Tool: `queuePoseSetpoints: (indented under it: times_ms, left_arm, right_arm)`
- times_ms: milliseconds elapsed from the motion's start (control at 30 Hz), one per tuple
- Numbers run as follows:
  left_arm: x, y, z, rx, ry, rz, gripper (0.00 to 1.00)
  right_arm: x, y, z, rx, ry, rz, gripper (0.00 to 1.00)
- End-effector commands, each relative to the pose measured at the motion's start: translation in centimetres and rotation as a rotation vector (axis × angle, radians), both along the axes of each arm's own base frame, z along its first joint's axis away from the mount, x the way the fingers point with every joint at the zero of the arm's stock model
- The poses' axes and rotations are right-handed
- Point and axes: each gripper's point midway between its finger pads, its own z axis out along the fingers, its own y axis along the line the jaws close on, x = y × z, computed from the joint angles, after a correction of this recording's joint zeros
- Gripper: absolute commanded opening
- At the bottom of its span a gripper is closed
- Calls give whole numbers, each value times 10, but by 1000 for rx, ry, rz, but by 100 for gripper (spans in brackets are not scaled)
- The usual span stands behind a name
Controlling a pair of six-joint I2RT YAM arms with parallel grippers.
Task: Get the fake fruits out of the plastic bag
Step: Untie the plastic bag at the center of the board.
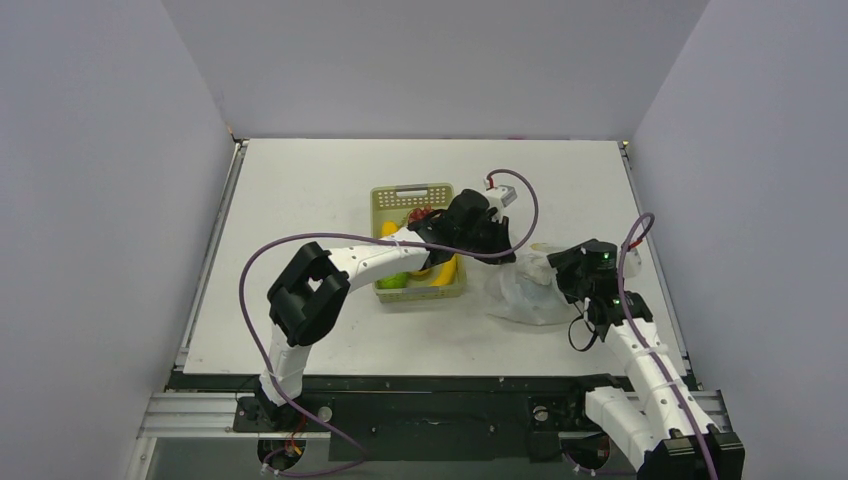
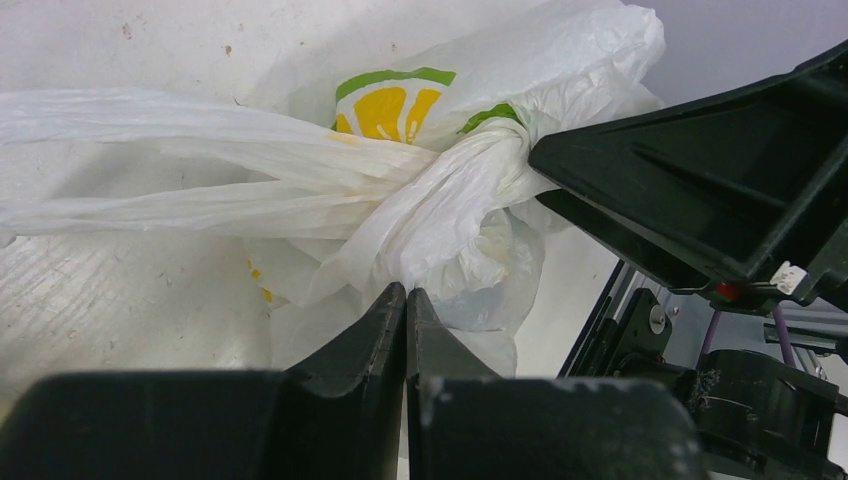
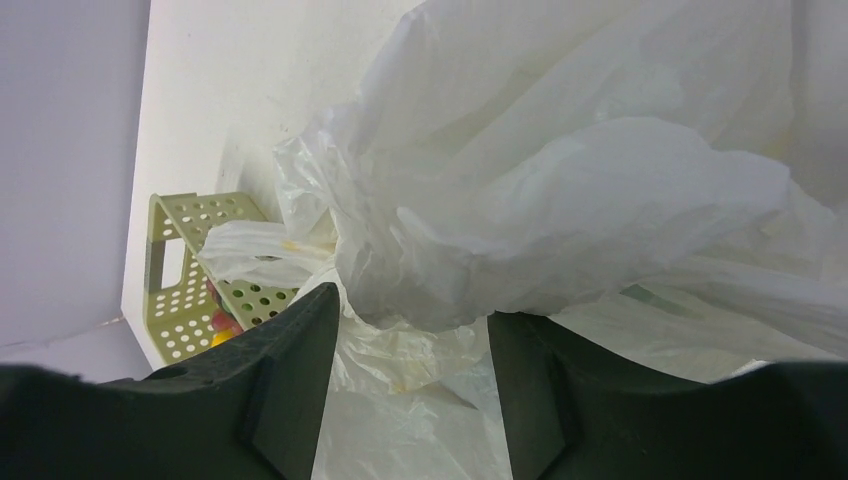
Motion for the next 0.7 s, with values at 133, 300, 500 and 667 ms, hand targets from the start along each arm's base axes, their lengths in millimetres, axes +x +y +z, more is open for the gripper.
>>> queuePoseSetpoints:
  times_ms: [133,300,500,667]
  left_arm:
    - [-4,-3,47,-68,-72,-27,0]
    - [-2,1,40,-45,-70,-14,0]
    - [3,11,30,-12,-74,23,0]
    - [4,22,23,8,-68,41,0]
  right_arm:
    - [12,-16,-5,-44,-12,-49,48]
    - [12,-22,7,-55,-45,-42,29]
    - [10,-36,26,-155,-58,6,2]
    - [1,-59,38,-294,-26,54,0]
